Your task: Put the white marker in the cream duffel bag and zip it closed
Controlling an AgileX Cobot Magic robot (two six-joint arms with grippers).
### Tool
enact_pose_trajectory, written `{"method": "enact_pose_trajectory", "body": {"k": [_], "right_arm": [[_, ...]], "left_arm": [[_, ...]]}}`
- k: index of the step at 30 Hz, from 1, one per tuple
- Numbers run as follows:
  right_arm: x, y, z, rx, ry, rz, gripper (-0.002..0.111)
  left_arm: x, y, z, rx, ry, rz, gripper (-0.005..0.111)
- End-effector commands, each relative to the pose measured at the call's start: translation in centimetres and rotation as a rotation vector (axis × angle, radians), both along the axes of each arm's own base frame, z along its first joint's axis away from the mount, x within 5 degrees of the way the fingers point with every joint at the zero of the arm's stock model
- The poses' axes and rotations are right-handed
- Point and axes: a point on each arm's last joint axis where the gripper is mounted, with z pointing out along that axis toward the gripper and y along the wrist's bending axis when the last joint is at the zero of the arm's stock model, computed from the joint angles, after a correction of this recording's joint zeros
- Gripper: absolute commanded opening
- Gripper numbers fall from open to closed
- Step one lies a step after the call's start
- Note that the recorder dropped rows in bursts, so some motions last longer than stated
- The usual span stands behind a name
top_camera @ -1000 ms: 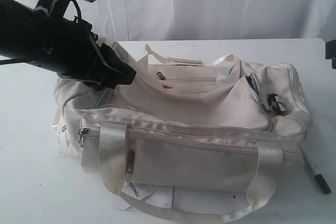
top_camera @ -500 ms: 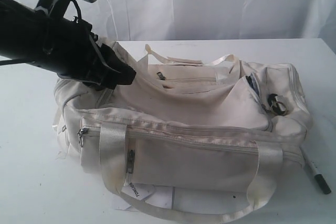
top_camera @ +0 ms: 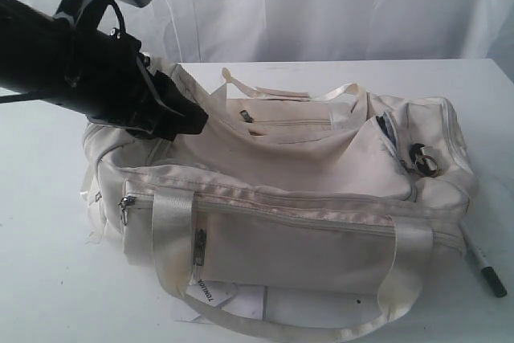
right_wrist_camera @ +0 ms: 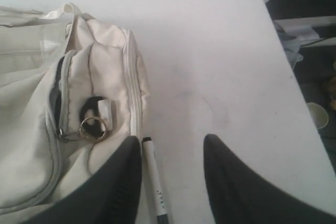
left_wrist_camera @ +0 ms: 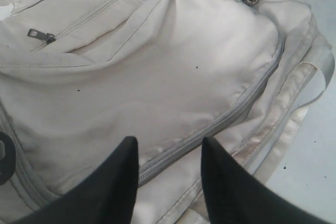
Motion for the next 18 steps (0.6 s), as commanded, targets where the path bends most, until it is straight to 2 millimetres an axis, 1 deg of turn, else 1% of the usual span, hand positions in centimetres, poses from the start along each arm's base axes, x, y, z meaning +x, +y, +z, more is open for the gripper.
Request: {"method": "enact_pose_trajectory", "body": {"k": [1, 4, 8, 14, 16, 18], "right_arm": [[1.0, 0.2, -1.2, 0.039, 0.082, 0.026, 0.038], [1.9, 0.4, -2.1, 0.097, 0.127, 0.058, 0.038], [3.1, -0.2, -3.2, 0.176, 0.166, 0.080, 0.038], [4.6, -2.8, -5.4, 0.294, 0.238, 0.066, 0.038], [5.1, -3.5, -5.9, 0.347, 0.232, 0.079, 0.038], [5.8, -3.7, -5.9, 0.418, 0.207, 0.113, 0.038]], "left_arm": [[-0.2, -0.2, 0.2, -0.008, 0.015, -0.019, 0.044], [-0.3, -0.2, 0.2, -0.007, 0.016, -0.020, 0.044], [-0.3, -0.3, 0.1, -0.005, 0.023, -0.026, 0.044], [-0.3, -0.3, 0.1, -0.005, 0.025, -0.027, 0.044], [-0.3, -0.3, 0.1, -0.005, 0.025, -0.027, 0.044], [-0.3, -0.3, 0.1, -0.005, 0.025, -0.027, 0.044]]}}
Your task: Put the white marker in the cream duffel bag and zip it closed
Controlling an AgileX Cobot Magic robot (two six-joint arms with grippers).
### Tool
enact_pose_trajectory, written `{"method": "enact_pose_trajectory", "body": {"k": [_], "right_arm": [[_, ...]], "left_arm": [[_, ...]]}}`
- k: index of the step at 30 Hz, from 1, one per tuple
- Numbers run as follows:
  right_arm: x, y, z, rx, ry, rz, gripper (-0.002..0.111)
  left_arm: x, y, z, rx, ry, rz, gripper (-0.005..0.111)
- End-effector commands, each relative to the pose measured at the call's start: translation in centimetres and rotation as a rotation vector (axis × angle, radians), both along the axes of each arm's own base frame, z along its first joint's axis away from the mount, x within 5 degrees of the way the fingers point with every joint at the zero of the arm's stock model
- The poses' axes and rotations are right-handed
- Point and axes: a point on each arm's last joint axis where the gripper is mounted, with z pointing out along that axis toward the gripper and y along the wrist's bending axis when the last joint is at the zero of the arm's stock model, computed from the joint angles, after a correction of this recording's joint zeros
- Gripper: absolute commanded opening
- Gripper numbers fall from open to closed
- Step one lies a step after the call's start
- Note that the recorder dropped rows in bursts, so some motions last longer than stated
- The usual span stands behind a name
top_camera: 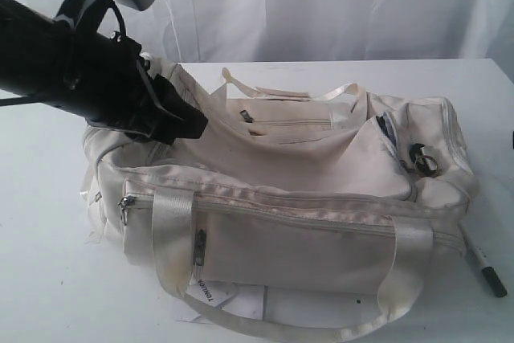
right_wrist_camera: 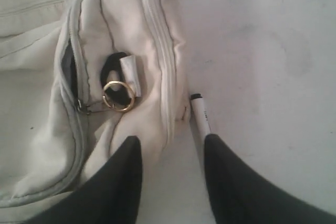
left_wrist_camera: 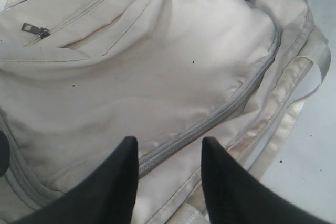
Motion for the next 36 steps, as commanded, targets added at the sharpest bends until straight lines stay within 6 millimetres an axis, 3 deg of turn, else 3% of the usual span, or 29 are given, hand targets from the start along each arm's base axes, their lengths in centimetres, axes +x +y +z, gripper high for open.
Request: {"method": "enact_pose_trajectory", "body": {"k": [1, 8, 15, 30, 36], "right_arm": [[1.4, -1.0, -0.2, 0.122, -0.050, 0.043, 0.038], [4.0, -3.1, -2.2, 0.172, 0.028, 0.075, 0.038], [5.8, -3.9, -3.7, 0.173, 0.058, 0.090, 0.063], [8.3, -3.9, -8.0, 0.318, 0.051, 0.150, 0.064], [9.3, -2.0, -9.5, 0.336, 0.057, 0.240, 0.064]], "left_arm": [[-0.2, -0.2, 0.2, -0.010, 0.011, -0.014, 0.044], [-0.2, -0.2, 0.2, -0.011, 0.009, -0.013, 0.044], [-0.1, -0.2, 0.3, -0.020, 0.002, -0.002, 0.044], [0.2, -0.3, 0.5, -0.050, -0.013, 0.022, 0.044], [0.0, -1.1, 0.8, -0.130, 0.007, 0.011, 0.044]]}}
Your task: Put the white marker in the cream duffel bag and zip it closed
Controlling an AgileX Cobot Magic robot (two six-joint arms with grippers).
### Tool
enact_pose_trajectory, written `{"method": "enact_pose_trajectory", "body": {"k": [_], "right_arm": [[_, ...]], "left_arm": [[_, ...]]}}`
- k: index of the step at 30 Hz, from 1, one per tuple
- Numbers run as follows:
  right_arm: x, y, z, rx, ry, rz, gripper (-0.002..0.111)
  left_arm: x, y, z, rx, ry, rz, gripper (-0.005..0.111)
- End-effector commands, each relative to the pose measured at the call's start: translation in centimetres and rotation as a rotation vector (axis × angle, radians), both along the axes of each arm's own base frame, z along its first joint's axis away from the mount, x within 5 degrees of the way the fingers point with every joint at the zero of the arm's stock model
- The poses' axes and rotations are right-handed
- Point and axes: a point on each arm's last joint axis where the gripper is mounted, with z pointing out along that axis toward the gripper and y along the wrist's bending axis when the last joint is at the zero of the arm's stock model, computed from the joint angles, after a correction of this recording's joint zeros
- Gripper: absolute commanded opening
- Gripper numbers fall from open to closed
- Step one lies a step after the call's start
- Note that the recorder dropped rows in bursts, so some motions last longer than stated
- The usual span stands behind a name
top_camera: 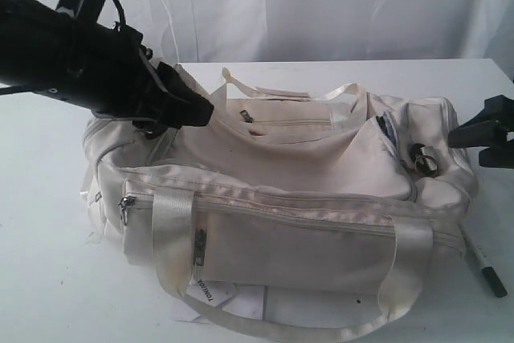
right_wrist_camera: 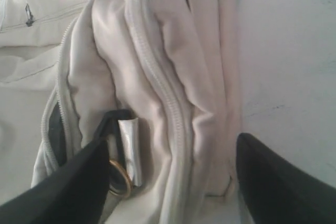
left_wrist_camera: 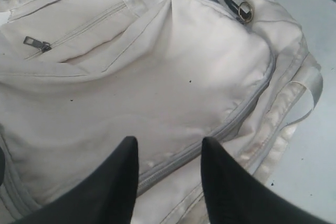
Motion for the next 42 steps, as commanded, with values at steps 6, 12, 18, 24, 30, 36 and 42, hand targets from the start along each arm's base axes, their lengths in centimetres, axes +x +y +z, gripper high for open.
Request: {"method": "enact_pose_trajectory", "body": {"k": [6, 12, 18, 24, 30, 36, 42], "right_arm": [[0.9, 0.9, -1.4, -0.002, -0.003, 0.048, 0.064], [1.0, 1.0, -1.3, 0.021, -0.017, 0.041, 0.063], [1.1, 1.1, -1.2, 0.030, -0.022, 0.038, 0.043], [1.3, 1.4, -0.9, 0.072, -0.034, 0.029, 0.018], [1.3, 1.6, -0.8, 0.104, -0.038, 0.032, 0.003], [1.2, 1.6, -0.8, 0.108, -0.037, 0.030, 0.002], [1.3, 1.8, -0.5, 0.137, -0.054, 0.036, 0.002]], "left_arm": [[-0.4, -4.6, -0.9, -0.063, -0.035, -0.083, 0.044], [0.1, -8.2, -3.2, -0.049, -0.078, -0.074, 0.044], [0.3, -9.6, -3.8, -0.041, -0.063, -0.100, 0.044], [0.6, -12.1, -3.3, -0.054, -0.089, -0.146, 0.044], [0.8, -15.9, -3.1, -0.068, -0.126, -0.208, 0.044], [1.8, -19.4, -3.7, -0.023, -0.210, -0.271, 0.044], [4.2, -22.0, -5.0, 0.006, -0.256, -0.290, 0.044]]}}
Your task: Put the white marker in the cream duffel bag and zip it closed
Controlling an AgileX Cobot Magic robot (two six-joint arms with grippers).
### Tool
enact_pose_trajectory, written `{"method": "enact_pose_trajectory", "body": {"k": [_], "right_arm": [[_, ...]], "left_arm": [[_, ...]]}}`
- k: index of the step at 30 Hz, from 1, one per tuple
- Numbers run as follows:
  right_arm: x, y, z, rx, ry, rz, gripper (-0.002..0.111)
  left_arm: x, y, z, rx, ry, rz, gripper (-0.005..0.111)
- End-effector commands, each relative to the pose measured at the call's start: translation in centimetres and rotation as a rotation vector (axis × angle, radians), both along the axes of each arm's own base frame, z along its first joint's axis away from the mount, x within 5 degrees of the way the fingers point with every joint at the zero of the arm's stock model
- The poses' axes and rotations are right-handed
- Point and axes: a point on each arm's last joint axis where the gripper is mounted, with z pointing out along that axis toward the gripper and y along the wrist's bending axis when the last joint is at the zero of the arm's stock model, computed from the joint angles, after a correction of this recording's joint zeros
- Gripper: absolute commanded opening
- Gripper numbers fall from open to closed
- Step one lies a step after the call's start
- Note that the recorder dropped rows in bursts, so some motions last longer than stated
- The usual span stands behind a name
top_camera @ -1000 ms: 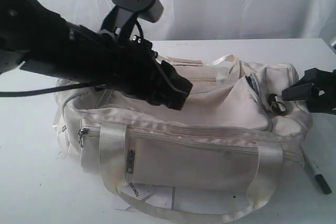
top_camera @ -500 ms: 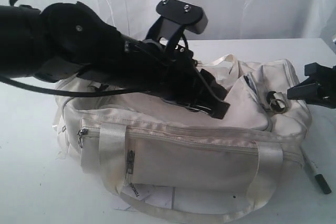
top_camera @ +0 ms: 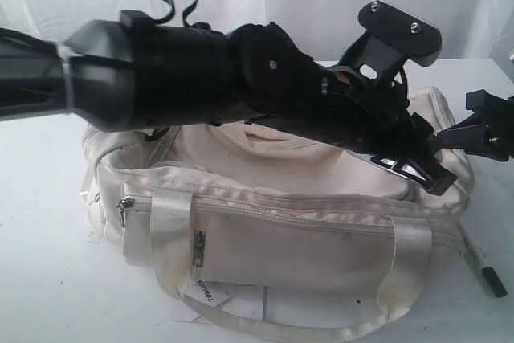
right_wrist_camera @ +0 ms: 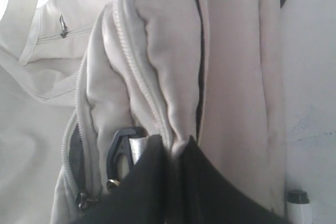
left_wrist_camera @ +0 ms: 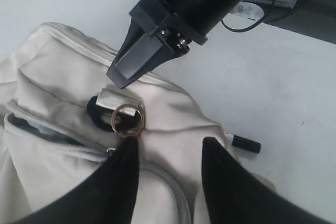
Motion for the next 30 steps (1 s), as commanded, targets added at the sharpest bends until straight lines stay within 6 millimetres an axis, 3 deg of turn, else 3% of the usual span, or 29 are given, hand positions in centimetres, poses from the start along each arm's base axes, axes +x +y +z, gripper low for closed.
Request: {"method": "enact_pose_trajectory", "body": {"k": [1, 6, 11, 23, 30], "right_arm": [[0.1, 0.4, 0.5, 0.037, -0.030, 0.024, 0.002], [0.1, 0.6, 0.6, 0.062, -0.037, 0.027, 0.002], [0.0, 0.7, 0.7, 0.074, -0.036, 0.042, 0.002], [0.0, 0.8, 0.8, 0.078, -0.050, 0.047, 0.002], [0.0, 0.8, 0.8, 0.079, -0.052, 0.046, 0.002]], "left_arm": [[1.3, -1.8, -0.8, 0.013, -0.032, -0.018, 0.044], [2.5, -3.3, -2.2, 0.039, -0.066, -0.042, 0.045], [3.3, -3.8, -3.5, 0.050, -0.067, -0.033, 0.055], [5.8, -2.6, -5.8, 0.098, -0.080, 0.010, 0.055], [6.1, -2.7, -5.8, 0.071, -0.085, 0.043, 0.055]]}}
